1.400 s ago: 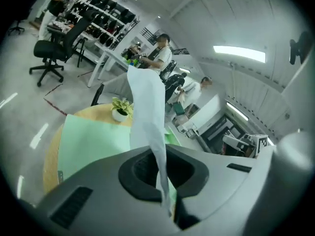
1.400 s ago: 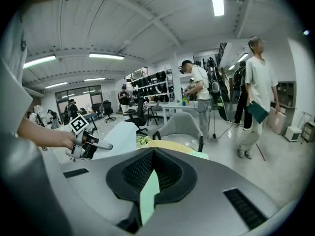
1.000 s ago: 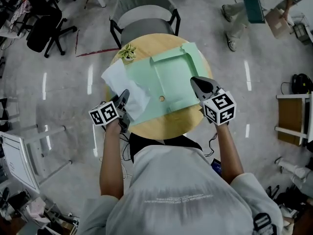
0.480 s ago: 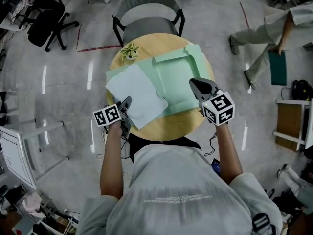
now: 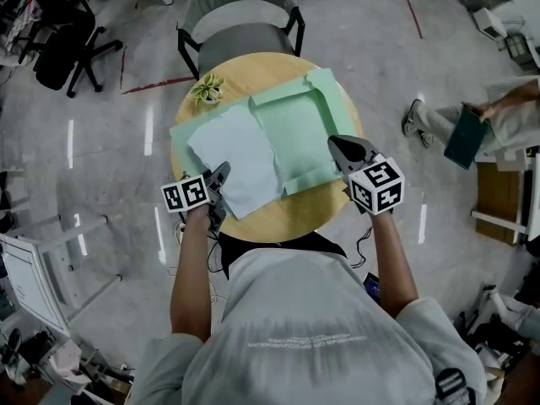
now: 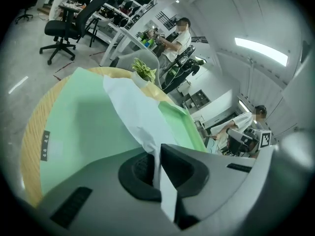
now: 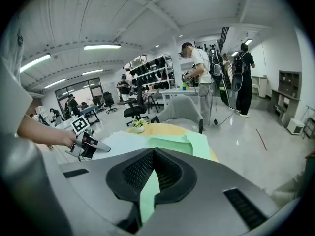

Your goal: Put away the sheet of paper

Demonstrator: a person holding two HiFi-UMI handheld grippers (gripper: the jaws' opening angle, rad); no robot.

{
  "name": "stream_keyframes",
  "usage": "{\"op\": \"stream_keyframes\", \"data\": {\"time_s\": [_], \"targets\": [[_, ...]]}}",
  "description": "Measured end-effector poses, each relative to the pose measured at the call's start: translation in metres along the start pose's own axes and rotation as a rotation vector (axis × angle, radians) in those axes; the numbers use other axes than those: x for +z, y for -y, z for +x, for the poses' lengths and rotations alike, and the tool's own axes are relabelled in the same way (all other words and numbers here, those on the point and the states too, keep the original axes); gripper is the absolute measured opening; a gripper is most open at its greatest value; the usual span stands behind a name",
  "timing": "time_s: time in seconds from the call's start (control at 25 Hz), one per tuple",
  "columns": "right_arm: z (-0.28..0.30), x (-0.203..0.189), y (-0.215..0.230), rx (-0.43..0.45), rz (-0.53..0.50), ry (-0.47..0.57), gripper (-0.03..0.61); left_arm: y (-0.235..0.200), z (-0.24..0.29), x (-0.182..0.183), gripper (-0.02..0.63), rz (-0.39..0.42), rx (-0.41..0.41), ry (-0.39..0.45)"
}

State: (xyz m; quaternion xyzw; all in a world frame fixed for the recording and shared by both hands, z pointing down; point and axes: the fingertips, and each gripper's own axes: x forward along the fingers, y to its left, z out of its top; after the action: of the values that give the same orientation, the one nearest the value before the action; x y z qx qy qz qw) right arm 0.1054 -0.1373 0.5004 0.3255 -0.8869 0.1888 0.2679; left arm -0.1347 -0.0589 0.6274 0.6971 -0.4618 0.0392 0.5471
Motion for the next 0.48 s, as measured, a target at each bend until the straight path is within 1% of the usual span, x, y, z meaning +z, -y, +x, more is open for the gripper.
{"op": "stream_keyframes", "data": {"time_s": [0.28, 0.48], "targets": [[-0.006, -0.014, 0.008, -0.001, 0.024, -0.028, 0.026, 0.006, 0.021, 0.013, 0.018, 0.046, -0.007, -0.031], [-0.009, -0.021, 0.015, -0.005, 0.046, -0.041, 0.026, 0.016, 0.034, 0.018, 0.018, 0.105, -0.031, -0.090]]}}
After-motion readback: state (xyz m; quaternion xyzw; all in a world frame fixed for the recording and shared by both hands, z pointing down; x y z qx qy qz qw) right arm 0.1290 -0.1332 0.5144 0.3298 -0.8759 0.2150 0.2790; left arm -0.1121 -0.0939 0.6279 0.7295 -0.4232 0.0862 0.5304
